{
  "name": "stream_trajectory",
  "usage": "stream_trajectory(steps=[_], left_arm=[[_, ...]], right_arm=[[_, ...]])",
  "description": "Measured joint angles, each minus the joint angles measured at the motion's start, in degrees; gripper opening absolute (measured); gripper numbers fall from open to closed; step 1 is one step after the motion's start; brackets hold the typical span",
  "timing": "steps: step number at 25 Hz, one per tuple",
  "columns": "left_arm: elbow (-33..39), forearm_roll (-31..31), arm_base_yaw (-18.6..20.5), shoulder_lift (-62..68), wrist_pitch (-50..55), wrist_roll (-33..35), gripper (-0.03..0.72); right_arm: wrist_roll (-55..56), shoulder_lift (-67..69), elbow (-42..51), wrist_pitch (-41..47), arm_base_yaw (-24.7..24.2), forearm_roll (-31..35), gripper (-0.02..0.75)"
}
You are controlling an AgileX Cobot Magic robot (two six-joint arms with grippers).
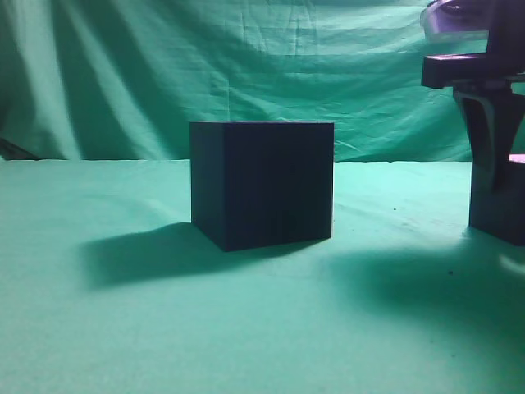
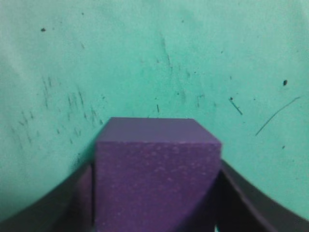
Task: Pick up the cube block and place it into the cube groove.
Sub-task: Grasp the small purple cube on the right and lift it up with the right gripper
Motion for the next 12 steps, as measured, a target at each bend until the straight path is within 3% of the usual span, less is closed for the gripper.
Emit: stream_trajectory(steps=[1, 9, 12], left_arm=[[0.0, 0.0, 0.0, 0.0, 0.0, 0.0, 0.0], [0.0, 0.0, 0.0, 0.0, 0.0, 0.0, 0.0], [0.0, 0.0, 0.0, 0.0, 0.0, 0.0, 0.0]], right_arm=[[0.0, 0.0, 0.0, 0.0, 0.0, -0.2, 0.424], [-0.01, 0.0, -4.59, 5.73, 0.0, -0.33, 0.429], [-2.96, -1.18, -11.44, 10.14, 0.92, 1.25, 0.429]])
